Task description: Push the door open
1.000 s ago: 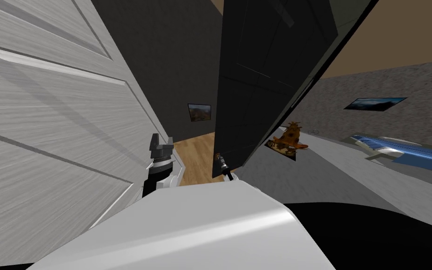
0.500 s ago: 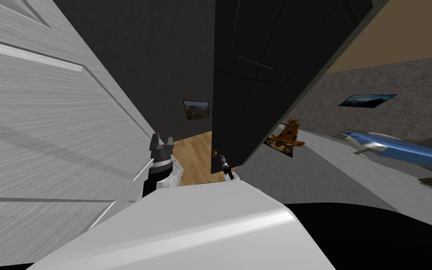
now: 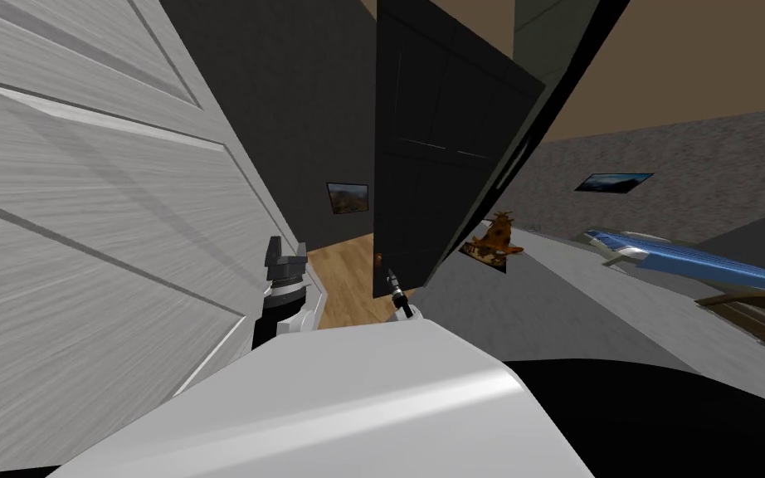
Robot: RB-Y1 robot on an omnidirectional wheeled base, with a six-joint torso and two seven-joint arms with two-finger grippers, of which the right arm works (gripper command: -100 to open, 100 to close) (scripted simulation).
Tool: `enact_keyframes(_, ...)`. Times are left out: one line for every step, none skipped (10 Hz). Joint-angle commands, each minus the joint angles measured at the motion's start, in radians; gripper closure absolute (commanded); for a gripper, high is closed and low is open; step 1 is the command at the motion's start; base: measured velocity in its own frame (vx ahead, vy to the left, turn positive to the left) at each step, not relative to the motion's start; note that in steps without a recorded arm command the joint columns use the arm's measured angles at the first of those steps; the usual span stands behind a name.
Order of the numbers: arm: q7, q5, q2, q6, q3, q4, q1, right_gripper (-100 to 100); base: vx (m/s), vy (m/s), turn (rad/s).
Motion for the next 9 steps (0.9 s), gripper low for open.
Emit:
enact_keyframes(-0.002, -0.002, 0.011, 0.003, 0.0, -0.001, -0.001, -100, -0.212, 0.019, -0.028)
enact_keyframes(-0.002, -0.001, 0.006, 0.001, 0.0, 0.002, -0.003, -100, -0.102, 0.011, -0.007)
enact_keyframes(0.0, -0.003, 0.0, -0.002, -0.003, 0.005, -0.002, -100, 0.08, 0.022, 0.03)
enact_keyframes(0.001, -0.003, -0.002, -0.003, -0.004, 0.005, -0.002, -100, 0.161, 0.016, 0.016)
enact_keyframes(0.003, -0.004, -0.005, -0.005, -0.006, 0.007, -0.002, -100, 0.187, 0.036, 0.019)
enact_keyframes(0.004, -0.005, -0.007, -0.008, -0.008, 0.008, -0.001, -100, 0.214, 0.074, 0.024)
enact_keyframes(0.006, -0.006, -0.008, -0.011, -0.01, 0.01, -0.001, -100, 0.222, 0.077, 0.024)
enact_keyframes(0.008, -0.006, -0.009, -0.014, -0.012, 0.011, -0.001, -100, 0.212, 0.047, 0.024)
enact_keyframes(0.01, -0.007, -0.008, -0.016, -0.014, 0.013, -0.001, -100, 0.2, 0.058, 0.037)
